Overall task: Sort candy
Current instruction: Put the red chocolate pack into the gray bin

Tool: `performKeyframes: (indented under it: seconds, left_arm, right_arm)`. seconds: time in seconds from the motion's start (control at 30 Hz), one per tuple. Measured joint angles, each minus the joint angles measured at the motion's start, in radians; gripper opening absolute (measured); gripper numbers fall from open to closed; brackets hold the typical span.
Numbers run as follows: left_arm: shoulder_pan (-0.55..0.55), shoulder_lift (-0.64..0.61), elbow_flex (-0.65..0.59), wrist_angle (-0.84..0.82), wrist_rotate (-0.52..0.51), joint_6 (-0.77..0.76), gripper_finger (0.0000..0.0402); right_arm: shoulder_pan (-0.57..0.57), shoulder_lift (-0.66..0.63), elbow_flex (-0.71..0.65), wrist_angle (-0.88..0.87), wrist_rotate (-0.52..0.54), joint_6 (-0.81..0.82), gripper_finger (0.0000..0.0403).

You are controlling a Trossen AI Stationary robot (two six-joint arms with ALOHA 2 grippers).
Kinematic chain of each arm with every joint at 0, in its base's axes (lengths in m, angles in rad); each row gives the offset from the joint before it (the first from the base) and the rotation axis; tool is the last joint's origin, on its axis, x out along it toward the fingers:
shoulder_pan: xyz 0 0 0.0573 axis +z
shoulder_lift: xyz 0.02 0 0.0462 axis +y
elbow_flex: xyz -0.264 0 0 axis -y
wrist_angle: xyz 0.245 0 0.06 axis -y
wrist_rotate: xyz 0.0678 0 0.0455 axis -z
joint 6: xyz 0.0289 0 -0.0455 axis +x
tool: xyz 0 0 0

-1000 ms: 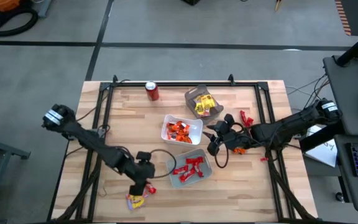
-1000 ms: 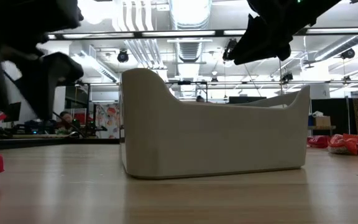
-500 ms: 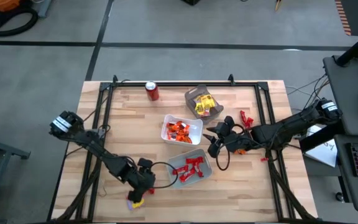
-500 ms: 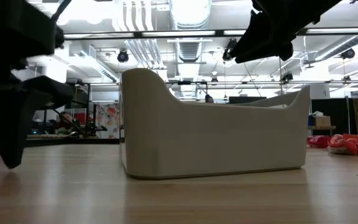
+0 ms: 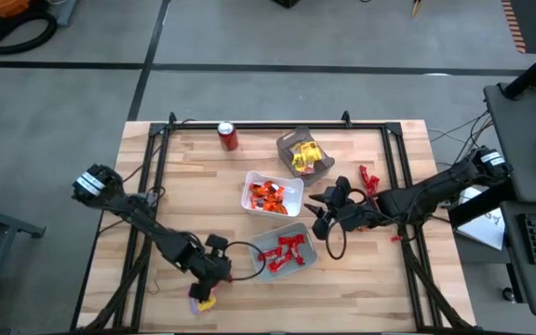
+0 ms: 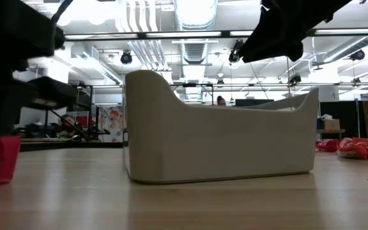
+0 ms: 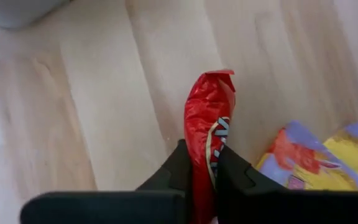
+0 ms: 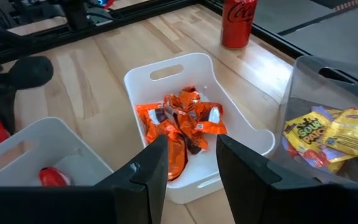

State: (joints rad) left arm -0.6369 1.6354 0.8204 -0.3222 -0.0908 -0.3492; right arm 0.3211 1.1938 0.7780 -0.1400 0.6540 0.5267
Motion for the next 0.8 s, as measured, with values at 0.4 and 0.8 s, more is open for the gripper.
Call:
performKeyframes:
  seconds: [0.4,0.8]
  left_arm:
    - [0.082,-0.211,0.065,0.062,-0.353,0.329,0.0019]
    - [0.317,-0.089,0.059,0.615,-0.334,0.440,0.0023]
  right_arm:
    - [0.030,0.000,0.000,0.020,0.001,-0.001,0.0129]
    - [0.152,-0.007,0.021,0.022,-0.006,0.046,0.0123]
